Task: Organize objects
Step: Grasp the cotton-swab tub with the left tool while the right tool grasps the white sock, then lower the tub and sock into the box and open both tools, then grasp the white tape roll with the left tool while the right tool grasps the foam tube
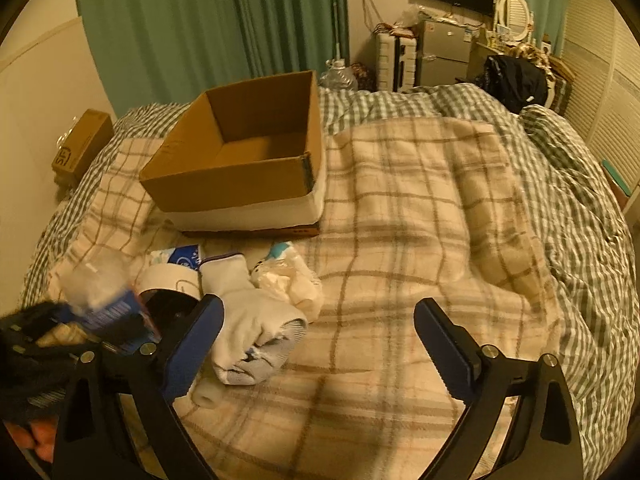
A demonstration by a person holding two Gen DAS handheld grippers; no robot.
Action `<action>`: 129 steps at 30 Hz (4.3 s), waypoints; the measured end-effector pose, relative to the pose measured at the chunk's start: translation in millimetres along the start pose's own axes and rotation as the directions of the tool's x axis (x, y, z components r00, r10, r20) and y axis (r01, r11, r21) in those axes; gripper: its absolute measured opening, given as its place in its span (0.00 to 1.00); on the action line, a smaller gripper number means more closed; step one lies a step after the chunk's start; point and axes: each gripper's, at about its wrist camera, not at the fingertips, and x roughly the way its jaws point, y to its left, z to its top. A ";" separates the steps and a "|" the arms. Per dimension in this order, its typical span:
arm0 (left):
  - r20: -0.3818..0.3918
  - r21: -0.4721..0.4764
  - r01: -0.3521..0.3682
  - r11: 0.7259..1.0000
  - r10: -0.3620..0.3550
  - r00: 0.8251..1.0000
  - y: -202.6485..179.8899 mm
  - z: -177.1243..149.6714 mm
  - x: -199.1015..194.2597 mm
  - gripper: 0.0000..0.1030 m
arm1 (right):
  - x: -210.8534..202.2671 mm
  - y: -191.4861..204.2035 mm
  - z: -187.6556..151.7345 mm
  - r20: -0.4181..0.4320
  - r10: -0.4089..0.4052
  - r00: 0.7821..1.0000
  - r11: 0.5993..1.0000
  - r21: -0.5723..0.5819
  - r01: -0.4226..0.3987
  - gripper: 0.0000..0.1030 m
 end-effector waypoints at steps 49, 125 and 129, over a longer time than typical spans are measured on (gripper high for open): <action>0.203 0.204 0.061 0.977 -0.103 0.974 -21.4 162.2 -1.8 0.65 | -45.9 53.0 166.3 0.237 0.031 0.971 0.992 -0.122 -0.002 0.42; -0.214 0.173 0.163 0.971 -0.124 0.969 9.8 -10.5 86.5 0.34 | 32.1 57.5 -29.7 -0.166 -0.015 0.986 0.991 -0.135 -0.008 0.77; -0.173 0.169 0.197 0.966 -0.168 0.971 14.1 -11.8 70.5 0.29 | 36.7 67.4 -34.4 -0.195 -0.008 0.981 0.984 -0.174 -0.026 0.69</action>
